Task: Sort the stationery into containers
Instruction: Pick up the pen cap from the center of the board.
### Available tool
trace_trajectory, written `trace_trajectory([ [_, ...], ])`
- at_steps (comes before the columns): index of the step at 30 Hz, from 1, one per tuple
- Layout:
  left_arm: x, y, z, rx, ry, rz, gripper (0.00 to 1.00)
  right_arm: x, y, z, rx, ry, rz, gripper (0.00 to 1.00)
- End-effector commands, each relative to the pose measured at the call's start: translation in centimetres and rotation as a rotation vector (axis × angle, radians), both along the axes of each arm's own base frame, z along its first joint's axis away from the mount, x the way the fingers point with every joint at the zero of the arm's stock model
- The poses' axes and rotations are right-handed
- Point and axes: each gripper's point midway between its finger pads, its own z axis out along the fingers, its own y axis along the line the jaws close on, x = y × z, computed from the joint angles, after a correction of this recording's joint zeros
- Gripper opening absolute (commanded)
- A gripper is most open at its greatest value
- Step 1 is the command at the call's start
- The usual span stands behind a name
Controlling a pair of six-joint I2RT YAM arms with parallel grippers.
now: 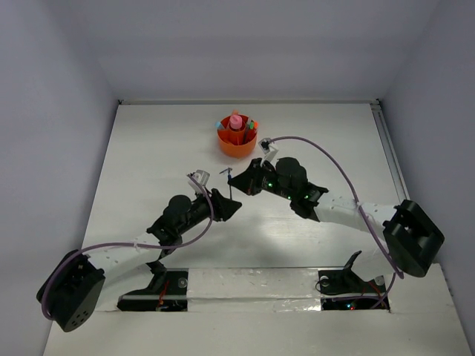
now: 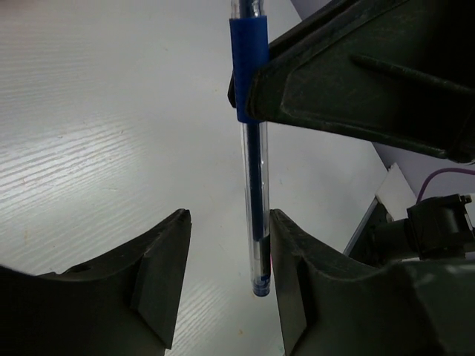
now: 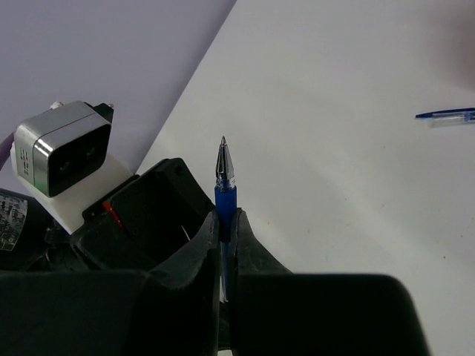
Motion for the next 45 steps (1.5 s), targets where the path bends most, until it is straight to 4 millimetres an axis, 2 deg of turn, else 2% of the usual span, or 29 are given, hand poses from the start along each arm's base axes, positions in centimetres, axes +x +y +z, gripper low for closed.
trace_trajectory([
  [1,1.2,-0.8,4.6,-0.090,-0.114,0.012,0.42,-0.5,0.9,1.6,0.074,-0.031,0.036,0.00],
  [5,1.2,-0.4,4.8,-0.092,-0.123,0.031,0.33,-0.9,1.3,0.6,0.064,-0.008,0.049,0.00],
  [8,1.3,-0.2,4.8,-0.083,-0.120,0.041,0.18,-0.9,1.4,0.2,0.056,0.002,0.050,0.00],
  [9,1.3,-0.2,4.7,-0.079,-0.118,0.042,0.07,-0.8,1.4,-0.1,0.047,0.009,0.045,0.00],
  [10,1.3,-0.2,4.8,-0.077,-0.117,0.044,0.01,-0.7,1.4,-0.2,0.043,0.011,0.045,0.00],
  [13,1.5,0.2,4.5,-0.056,-0.108,0.066,0.00,-0.6,1.5,-0.3,0.023,0.015,0.045,0.00],
  [15,1.4,0.5,4.2,-0.039,-0.104,0.071,0.00,-0.6,1.5,-0.2,0.005,0.011,0.049,0.18],
  [16,1.4,0.9,4.3,-0.030,-0.111,0.083,0.00,-0.5,1.4,0.0,-0.014,0.007,0.050,0.35],
  [20,1.4,2.3,4.6,0.004,-0.135,0.139,0.00,-0.2,0.7,0.7,-0.068,-0.014,0.029,0.61],
  [24,1.3,3.9,4.9,0.037,-0.155,0.192,0.00,0.4,-0.5,1.5,-0.096,-0.033,-0.023,0.64],
  [25,1.0,4.3,5.5,0.024,-0.172,0.196,0.00,0.8,-1.1,1.3,-0.111,-0.025,-0.047,0.63],
  [26,1.2,5.0,5.1,0.045,-0.163,0.230,0.00,1.1,-1.4,1.1,-0.125,-0.021,-0.068,0.58],
  [28,0.9,5.7,5.4,0.029,-0.175,0.256,0.00,2.3,-2.0,-0.3,-0.196,0.011,-0.137,0.49],
  [29,0.9,6.3,5.3,0.029,-0.174,0.282,0.00,2.7,-2.0,-1.0,-0.222,0.026,-0.151,0.38],
  [30,1.0,6.7,5.3,0.026,-0.175,0.301,0.00,3.8,-2.2,-3.0,-0.285,0.053,-0.199,0.30],
  [32,1.4,8.3,5.2,0.017,-0.177,0.392,0.00,5.4,-1.9,-3.7,-0.342,0.077,-0.247,0.24],
  [33,1.5,8.8,5.2,0.015,-0.178,0.414,0.00,6.3,-2.1,-6.3,-0.414,0.115,-0.286,0.25],
  [34,1.4,9.1,5.5,0.009,-0.185,0.427,0.00,6.9,-2.0,-7.0,-0.434,0.123,-0.308,0.27],
  [35,1.2,9.2,6.0,-0.004,-0.200,0.427,0.00,8.0,-1.5,-6.6,-0.426,0.121,-0.341,0.38],
  [36,1.2,9.3,6.1,-0.004,-0.206,0.425,0.00,8.8,-1.5,-7.1,-0.442,0.125,-0.378,0.45],
  [37,1.1,9.4,6.1,-0.001,-0.212,0.425,0.00,9.4,-1.4,-9.3,-0.488,0.150,-0.394,0.50],
  [38,1.0,9.6,6.1,0.007,-0.216,0.426,0.00,9.9,-0.9,-9.6,-0.478,0.160,-0.409,0.58],
  [39,0.9,9.6,5.9,0.010,-0.216,0.426,0.00,10.9,-0.4,-9.1,-0.465,0.147,-0.433,0.60],
  [40,0.8,9.6,5.9,0.007,-0.214,0.424,0.00,11.4,-0.2,-9.5,-0.470,0.153,-0.450,0.62],
  [41,0.6,9.5,6.0,0.000,-0.215,0.411,0.00,11.8,0.1,-11.3,-0.488,0.182,-0.460,0.65],
  [42,0.5,9.4,6.1,-0.008,-0.219,0.404,0.00,12.5,0.8,-10.9,-0.473,0.180,-0.474,0.66],
  [43,0.4,9.3,6.3,-0.016,-0.223,0.396,0.00,12.8,1.0,-11.4,-0.480,0.186,-0.479,0.66],
  [44,0.3,9.1,6.4,-0.022,-0.227,0.386,0.00,13.0,1.3,-12.9,-0.495,0.210,-0.482,0.66],
  [45,0.2,9.1,6.6,-0.027,-0.229,0.383,0.00,13.3,1.5,-13.1,-0.495,0.213,-0.490,0.67],
])
